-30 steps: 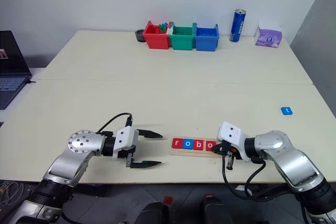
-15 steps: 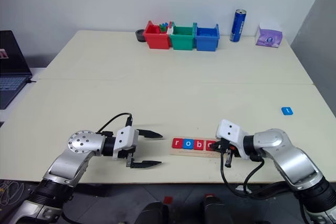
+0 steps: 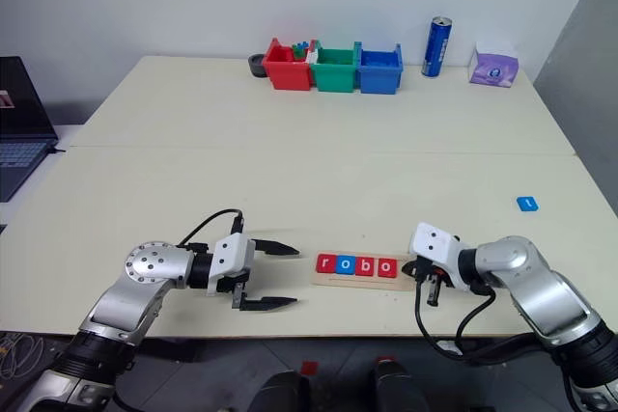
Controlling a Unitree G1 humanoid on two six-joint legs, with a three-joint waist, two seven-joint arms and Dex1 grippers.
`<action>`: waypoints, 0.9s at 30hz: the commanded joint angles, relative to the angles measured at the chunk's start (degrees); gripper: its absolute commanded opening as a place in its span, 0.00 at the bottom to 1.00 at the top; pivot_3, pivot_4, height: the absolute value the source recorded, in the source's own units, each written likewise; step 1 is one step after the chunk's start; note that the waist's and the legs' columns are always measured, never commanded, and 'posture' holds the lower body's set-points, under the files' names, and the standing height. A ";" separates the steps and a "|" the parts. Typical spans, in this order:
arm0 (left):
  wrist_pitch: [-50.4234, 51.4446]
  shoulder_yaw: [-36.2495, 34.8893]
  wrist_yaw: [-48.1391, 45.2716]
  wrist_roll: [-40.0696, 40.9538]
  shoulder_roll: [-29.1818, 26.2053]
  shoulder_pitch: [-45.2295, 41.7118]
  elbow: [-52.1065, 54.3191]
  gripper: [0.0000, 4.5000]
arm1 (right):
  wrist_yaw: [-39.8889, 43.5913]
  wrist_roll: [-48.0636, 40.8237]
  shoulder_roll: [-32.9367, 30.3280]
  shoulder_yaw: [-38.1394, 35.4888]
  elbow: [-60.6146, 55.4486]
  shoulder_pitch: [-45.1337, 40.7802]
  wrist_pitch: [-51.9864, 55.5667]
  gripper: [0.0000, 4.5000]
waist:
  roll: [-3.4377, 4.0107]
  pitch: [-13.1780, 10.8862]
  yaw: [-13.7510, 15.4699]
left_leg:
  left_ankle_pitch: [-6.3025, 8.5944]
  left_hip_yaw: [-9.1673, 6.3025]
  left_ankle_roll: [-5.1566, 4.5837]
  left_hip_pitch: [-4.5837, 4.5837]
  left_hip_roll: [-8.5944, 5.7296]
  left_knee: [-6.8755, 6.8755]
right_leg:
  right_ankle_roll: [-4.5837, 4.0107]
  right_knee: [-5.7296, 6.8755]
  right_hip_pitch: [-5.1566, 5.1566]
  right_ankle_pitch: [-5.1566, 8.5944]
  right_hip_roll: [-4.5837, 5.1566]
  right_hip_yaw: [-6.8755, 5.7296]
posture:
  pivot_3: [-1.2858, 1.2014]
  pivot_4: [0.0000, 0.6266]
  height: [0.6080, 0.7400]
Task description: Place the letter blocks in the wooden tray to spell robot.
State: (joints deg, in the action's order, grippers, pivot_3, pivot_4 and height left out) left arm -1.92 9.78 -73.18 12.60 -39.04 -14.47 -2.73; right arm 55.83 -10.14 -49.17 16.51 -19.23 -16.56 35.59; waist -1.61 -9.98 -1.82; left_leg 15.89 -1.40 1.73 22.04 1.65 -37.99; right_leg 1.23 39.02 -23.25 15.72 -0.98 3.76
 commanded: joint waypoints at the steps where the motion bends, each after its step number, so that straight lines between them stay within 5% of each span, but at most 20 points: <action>1: -0.69 0.00 0.18 0.11 -0.08 0.03 1.72 1.00 | 0.90 0.46 0.78 0.27 -0.38 -1.81 -1.34 0.00 | 0.00 0.00 0.02 | 0.00 0.00 0.00 0.00 0.00 0.00 | 0.00 0.00 0.00 0.00 0.00 0.00 | 0.52 0.24 1.00; 22: -0.45 -0.01 0.35 0.15 -0.10 0.19 2.28 1.00 | 1.67 2.00 3.52 1.18 0.64 -3.86 -1.78 0.00 | 0.00 0.00 0.04 | 0.00 -0.01 0.00 0.01 0.00 0.00 | -0.02 0.00 0.00 -0.01 0.00 -0.01 | 0.52 0.24 1.00; 27: 0.00 -0.23 0.55 0.32 -0.24 0.39 2.97 1.00 | 1.59 0.16 1.56 -4.17 -0.32 -3.15 -0.91 0.00 | 0.01 -0.01 0.04 | 0.00 -0.01 0.00 0.01 -0.01 0.00 | -0.04 0.00 0.00 -0.02 0.00 -0.01 | 0.52 0.24 1.00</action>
State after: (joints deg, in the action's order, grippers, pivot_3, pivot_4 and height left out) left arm -1.69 9.78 -73.04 12.59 -39.03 -14.21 -2.03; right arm 57.33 -8.57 -46.34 16.29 -17.73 -19.21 34.72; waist -1.60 -9.99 -1.78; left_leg 15.89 -1.41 1.73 22.05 1.63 -37.99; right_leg 1.19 39.02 -23.25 15.69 -0.98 3.75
